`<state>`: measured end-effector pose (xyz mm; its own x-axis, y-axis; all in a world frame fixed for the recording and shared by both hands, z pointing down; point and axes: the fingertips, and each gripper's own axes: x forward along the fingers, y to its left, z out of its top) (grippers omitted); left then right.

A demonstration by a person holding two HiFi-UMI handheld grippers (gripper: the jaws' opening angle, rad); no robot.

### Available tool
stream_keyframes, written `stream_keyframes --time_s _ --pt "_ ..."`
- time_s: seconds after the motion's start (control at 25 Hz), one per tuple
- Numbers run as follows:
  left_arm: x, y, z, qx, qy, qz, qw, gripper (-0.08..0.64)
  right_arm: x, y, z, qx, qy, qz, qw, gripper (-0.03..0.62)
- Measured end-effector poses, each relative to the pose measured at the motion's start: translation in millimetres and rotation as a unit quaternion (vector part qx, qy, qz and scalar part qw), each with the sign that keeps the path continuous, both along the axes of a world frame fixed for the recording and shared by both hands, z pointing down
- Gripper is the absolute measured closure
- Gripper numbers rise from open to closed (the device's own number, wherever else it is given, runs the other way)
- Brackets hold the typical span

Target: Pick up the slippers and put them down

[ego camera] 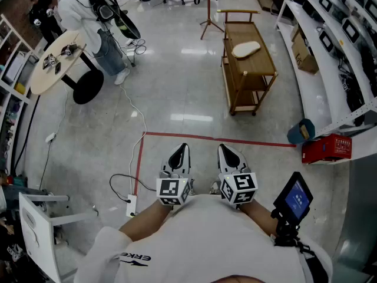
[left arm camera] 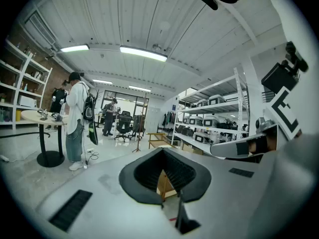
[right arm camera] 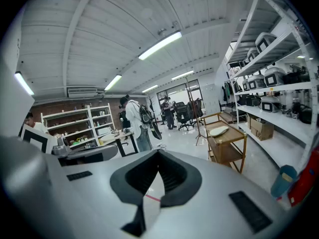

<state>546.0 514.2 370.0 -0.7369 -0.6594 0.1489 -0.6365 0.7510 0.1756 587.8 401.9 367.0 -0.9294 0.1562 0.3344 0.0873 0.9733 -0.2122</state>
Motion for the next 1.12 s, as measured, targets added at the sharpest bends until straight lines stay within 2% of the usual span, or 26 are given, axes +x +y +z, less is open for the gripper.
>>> stream_keyframes --time_s 0.6,1.12 --pt "-14 24 -1 0.008 -0.001 0.000 1.0000 0.555 -13 20 -3 -0.012 -0.010 0.014 1.000 0.589" --pt "-31 71 12 0.011 0.000 -0.005 0.9999 0.555 -34 70 8 -0.014 -0.004 0.015 1.000 0.589"
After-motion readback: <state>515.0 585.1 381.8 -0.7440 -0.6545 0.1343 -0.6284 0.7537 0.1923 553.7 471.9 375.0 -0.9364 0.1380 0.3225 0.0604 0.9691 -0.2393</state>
